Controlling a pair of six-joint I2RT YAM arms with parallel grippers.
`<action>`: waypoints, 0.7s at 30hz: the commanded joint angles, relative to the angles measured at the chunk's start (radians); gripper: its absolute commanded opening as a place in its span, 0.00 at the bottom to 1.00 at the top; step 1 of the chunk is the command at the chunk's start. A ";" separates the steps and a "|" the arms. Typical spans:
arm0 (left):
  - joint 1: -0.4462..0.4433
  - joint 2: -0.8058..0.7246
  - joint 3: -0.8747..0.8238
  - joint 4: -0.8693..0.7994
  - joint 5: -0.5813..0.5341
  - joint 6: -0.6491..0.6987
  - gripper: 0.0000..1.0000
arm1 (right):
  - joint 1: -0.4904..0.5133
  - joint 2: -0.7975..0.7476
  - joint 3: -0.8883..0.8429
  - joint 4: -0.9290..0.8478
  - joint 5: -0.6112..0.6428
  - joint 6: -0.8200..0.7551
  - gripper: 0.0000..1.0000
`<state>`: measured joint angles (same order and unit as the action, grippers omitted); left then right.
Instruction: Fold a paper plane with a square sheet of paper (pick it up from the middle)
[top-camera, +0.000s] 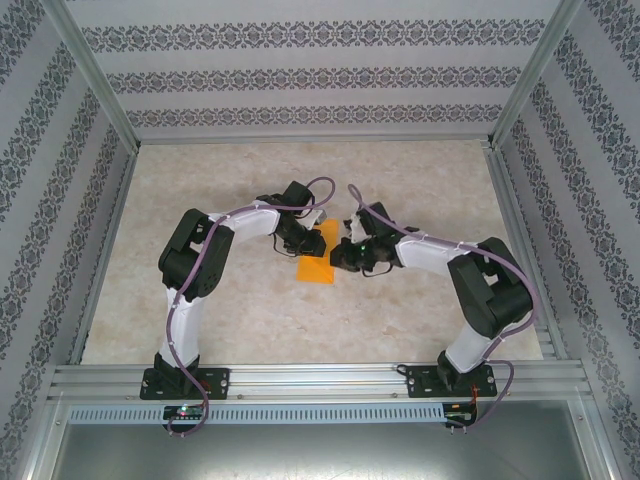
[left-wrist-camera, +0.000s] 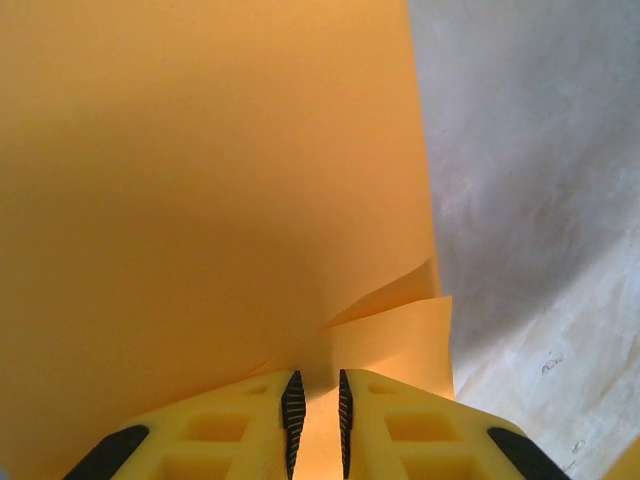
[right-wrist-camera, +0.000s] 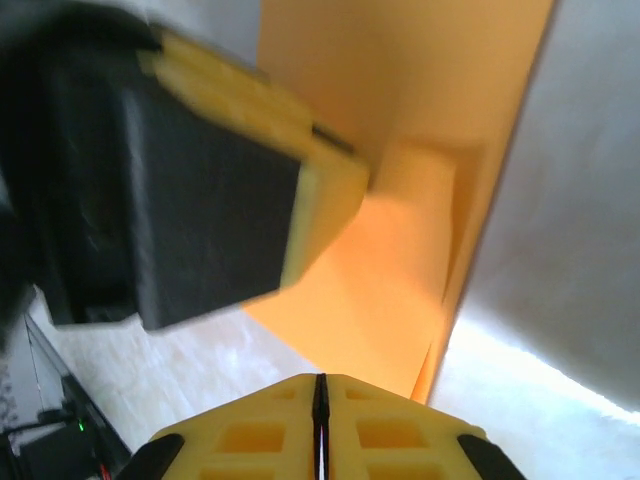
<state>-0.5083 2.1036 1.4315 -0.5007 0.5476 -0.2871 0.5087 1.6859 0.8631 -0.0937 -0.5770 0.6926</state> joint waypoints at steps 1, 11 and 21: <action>0.012 0.074 -0.037 -0.012 -0.069 0.029 0.23 | 0.020 0.033 -0.018 0.084 -0.026 0.063 0.09; 0.016 0.074 -0.046 -0.013 -0.071 0.032 0.23 | 0.030 0.134 0.040 0.010 -0.005 -0.007 0.06; 0.022 0.080 -0.045 -0.017 -0.076 0.040 0.23 | 0.025 0.124 0.014 -0.099 0.080 -0.077 0.05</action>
<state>-0.5018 2.1067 1.4307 -0.4999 0.5587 -0.2810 0.5331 1.8091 0.8940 -0.1085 -0.5579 0.6544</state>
